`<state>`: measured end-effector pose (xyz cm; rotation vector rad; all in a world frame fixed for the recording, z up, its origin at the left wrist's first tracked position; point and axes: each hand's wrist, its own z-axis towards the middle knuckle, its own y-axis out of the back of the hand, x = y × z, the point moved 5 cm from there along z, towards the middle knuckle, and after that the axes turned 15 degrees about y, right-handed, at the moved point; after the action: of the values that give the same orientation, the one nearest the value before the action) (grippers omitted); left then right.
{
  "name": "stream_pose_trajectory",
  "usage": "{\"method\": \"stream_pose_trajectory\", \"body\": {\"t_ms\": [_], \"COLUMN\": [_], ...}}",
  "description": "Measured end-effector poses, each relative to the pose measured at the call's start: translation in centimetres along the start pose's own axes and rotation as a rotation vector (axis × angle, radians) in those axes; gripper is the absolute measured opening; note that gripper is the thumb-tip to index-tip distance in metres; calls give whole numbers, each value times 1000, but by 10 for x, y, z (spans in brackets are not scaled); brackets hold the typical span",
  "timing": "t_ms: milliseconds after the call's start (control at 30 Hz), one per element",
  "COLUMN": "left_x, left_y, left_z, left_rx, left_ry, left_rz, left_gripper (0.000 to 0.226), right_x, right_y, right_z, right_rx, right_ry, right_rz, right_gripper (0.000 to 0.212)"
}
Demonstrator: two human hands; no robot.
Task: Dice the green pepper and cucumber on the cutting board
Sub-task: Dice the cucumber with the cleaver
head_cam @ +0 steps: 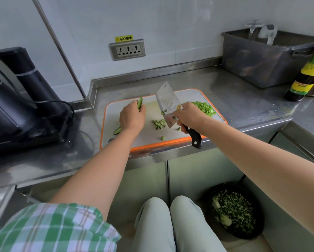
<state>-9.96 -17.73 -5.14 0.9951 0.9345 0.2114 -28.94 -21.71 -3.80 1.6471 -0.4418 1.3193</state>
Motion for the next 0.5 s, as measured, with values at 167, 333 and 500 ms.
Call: {"method": "stream_pose_trajectory", "body": {"t_ms": [167,333,500], "left_x": [19,24,18], "left_y": [12,11,2], "left_z": [-6,-19,-28], "left_rx": [1,68,196], "left_ry": [73,26,-103], "left_rz": [-52,-37,-32], "left_gripper": [22,22,27], "right_x": [5,0,0], "right_y": [-34,-41,-22], "right_z": [-11,-15,-7], "right_rx": [102,170,199], "right_ry": [-40,7,33], "right_rz": [0,-204,-325], "right_gripper": [23,20,24]}}
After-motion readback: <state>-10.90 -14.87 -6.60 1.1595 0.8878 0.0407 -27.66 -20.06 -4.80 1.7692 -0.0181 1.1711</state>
